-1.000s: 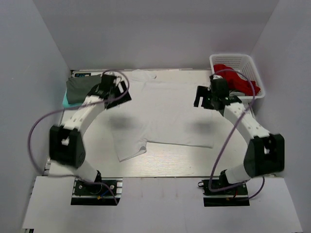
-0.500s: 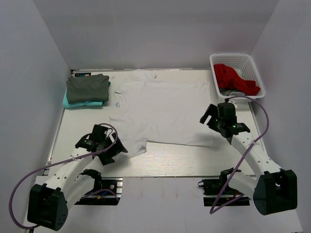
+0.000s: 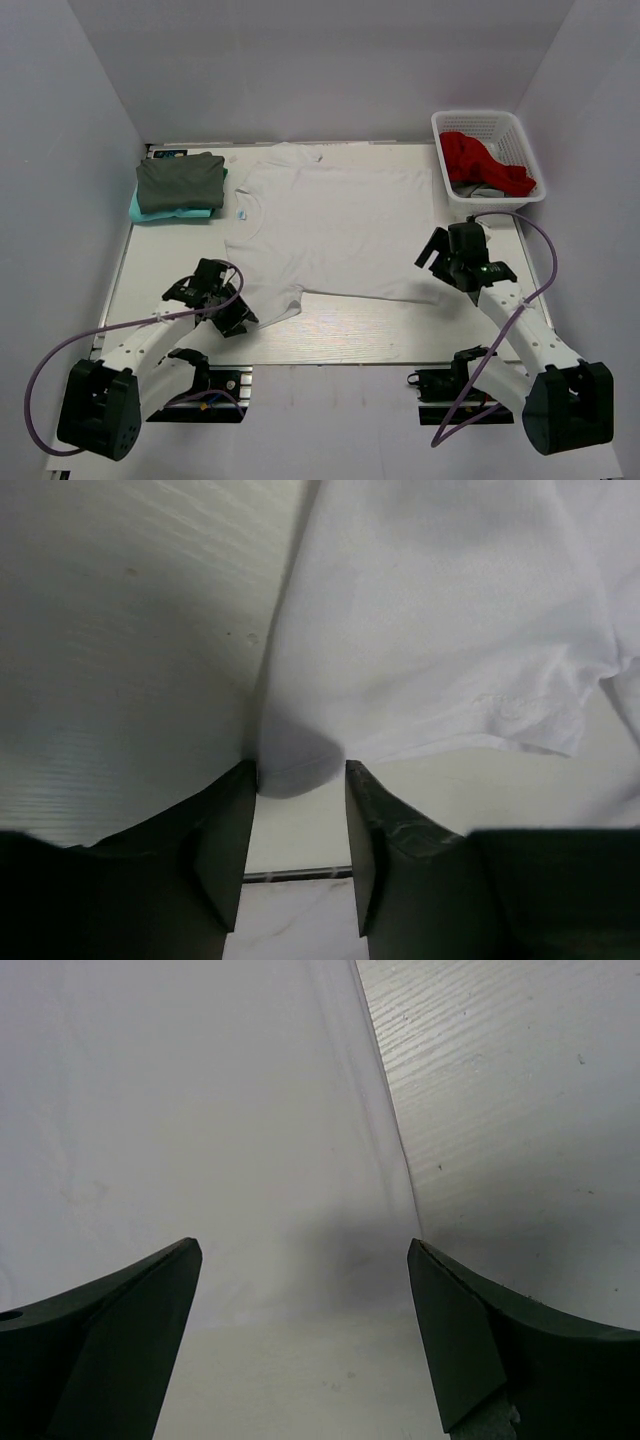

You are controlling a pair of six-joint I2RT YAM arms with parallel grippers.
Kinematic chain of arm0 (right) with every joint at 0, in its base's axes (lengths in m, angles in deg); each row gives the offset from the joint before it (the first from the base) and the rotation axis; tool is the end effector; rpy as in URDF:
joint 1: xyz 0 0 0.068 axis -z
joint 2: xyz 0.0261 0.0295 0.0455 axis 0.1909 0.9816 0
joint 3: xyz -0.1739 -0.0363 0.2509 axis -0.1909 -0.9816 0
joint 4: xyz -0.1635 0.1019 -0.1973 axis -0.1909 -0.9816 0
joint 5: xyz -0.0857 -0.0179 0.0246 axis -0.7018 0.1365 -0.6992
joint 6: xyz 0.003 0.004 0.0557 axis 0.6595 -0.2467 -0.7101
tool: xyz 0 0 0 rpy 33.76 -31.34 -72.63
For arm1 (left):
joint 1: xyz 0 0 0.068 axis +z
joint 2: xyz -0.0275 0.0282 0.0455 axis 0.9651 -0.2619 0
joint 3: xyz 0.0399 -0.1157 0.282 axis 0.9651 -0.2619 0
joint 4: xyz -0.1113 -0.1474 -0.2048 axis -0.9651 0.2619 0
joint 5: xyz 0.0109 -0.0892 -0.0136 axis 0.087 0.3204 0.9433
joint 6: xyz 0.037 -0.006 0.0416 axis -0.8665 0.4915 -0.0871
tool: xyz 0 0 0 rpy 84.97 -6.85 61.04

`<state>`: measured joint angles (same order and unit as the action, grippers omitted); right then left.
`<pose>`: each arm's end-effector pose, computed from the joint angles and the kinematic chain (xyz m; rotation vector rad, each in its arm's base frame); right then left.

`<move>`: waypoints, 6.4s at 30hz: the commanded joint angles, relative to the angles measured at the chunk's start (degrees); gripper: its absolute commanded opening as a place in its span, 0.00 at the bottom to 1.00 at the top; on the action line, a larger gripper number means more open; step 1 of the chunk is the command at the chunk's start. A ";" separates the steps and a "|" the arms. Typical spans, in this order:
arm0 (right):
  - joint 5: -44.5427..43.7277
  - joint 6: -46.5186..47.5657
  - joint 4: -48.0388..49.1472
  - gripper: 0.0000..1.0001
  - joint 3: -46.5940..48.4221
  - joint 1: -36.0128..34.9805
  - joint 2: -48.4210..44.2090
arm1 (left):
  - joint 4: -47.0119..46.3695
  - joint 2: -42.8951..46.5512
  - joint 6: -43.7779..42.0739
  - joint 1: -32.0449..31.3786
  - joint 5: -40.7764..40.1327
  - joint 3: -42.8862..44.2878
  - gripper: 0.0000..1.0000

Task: Fold and stack the t-shirts
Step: Grap the side of the flattened tshirt closest away from the robot with both arms, then fold the flattened tshirt in 1/3 of the way, then grap the side of the flattened tshirt furthest away from the robot with both arms

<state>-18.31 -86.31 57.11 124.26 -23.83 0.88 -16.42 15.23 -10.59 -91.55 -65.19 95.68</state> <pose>0.1994 0.0374 0.2459 0.5901 2.2709 0.1922 0.1276 -0.0451 0.1653 -0.8987 2.8054 -0.4705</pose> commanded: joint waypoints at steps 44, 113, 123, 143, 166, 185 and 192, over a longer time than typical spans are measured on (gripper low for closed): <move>3.45 -4.80 -17.25 0.00 -8.36 -0.28 -2.47 | 16.90 9.23 0.36 -0.32 4.72 3.52 0.00; -11.40 2.07 -19.45 0.87 41.47 2.89 42.53 | -0.94 -61.62 -22.23 1.61 -19.19 79.72 1.00; 7.85 6.91 -2.06 0.90 24.60 0.25 29.87 | -13.14 -47.90 -19.07 0.56 -11.55 54.16 1.00; 7.94 3.40 -0.98 0.90 0.17 -0.27 25.24 | -5.09 -27.74 -6.06 0.13 -13.66 16.98 1.00; 7.27 9.55 5.17 0.90 14.83 -1.60 10.33 | -6.40 -34.50 -16.06 1.26 -26.45 50.95 1.00; -7.07 9.99 7.45 0.90 25.47 -1.16 28.90 | -1.56 -71.54 -22.40 4.16 -25.43 81.48 0.68; -5.85 9.81 6.92 0.90 26.79 -1.07 32.50 | -4.55 -72.24 -22.40 4.16 -26.83 77.43 0.67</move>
<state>-23.21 -77.00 62.55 149.04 -25.11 32.51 -19.90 -58.69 -32.88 -87.37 -92.07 173.97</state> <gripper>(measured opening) 0.902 0.672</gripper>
